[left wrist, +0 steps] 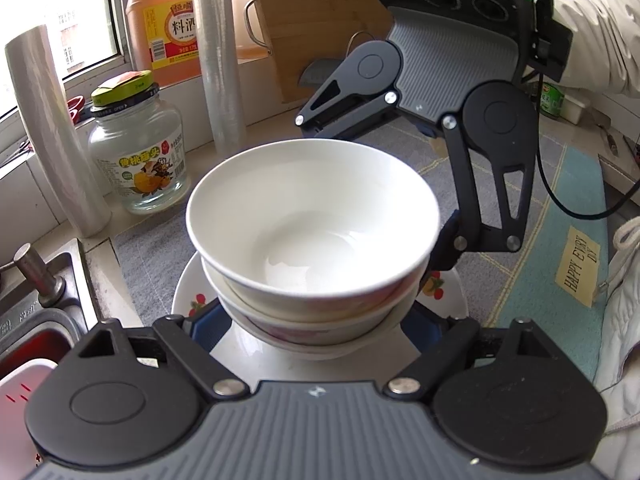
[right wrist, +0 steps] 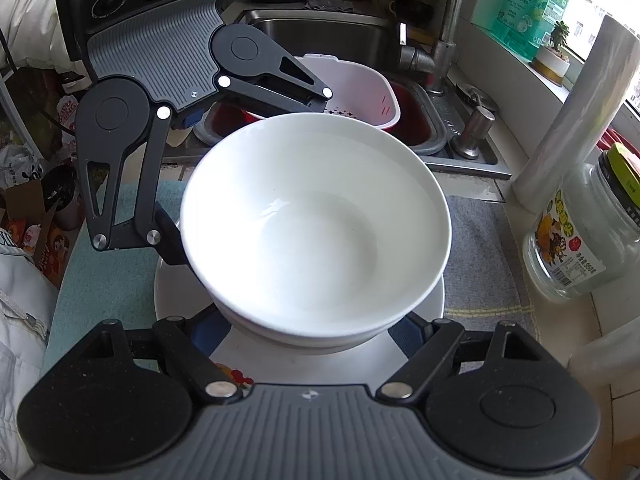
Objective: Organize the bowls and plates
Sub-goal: 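Lower the bowl stack onto the plates and open both grippers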
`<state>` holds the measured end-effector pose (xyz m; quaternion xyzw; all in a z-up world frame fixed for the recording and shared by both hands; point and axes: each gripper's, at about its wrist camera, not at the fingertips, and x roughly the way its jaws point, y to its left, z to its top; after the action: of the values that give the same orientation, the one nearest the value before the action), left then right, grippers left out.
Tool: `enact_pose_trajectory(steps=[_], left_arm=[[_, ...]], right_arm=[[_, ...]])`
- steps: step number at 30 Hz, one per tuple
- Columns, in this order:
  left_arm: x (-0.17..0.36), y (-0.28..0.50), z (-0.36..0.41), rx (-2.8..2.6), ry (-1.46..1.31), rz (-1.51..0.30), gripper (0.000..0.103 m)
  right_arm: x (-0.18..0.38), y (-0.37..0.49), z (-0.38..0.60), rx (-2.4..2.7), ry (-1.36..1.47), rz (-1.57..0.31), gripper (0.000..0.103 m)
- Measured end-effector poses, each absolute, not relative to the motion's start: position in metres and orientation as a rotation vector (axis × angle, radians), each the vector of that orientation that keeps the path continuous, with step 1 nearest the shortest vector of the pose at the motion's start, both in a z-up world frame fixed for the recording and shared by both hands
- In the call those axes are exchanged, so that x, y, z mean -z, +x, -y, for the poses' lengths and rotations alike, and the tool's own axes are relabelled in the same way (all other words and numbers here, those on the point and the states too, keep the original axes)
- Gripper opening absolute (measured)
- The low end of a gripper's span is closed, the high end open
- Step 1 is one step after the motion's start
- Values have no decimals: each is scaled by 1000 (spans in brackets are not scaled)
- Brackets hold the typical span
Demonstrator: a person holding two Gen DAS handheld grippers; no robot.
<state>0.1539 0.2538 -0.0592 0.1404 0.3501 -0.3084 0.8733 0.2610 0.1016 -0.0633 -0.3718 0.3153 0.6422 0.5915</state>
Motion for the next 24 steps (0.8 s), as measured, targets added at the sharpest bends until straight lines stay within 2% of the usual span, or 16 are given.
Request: enact_pose_trajectory(steps=[9, 11, 13, 19, 24], left_arm=[[61, 153, -254, 640, 299, -717, 92], [60, 149, -252, 632, 325, -685, 101], [58, 145, -251, 633, 338, -666, 102], [59, 127, -250, 530, 361, -617, 102], [49, 97, -253, 381, 269, -552, 102]], right_arm=[[63, 260, -102, -1472, -876, -718, 91], [63, 257, -102, -1457, -889, -689, 101], [61, 257, -101, -1452, -881, -687, 103], [60, 254, -87, -1403, -842, -701, 103], [55, 245, -67, -1274, -797, -710, 103]])
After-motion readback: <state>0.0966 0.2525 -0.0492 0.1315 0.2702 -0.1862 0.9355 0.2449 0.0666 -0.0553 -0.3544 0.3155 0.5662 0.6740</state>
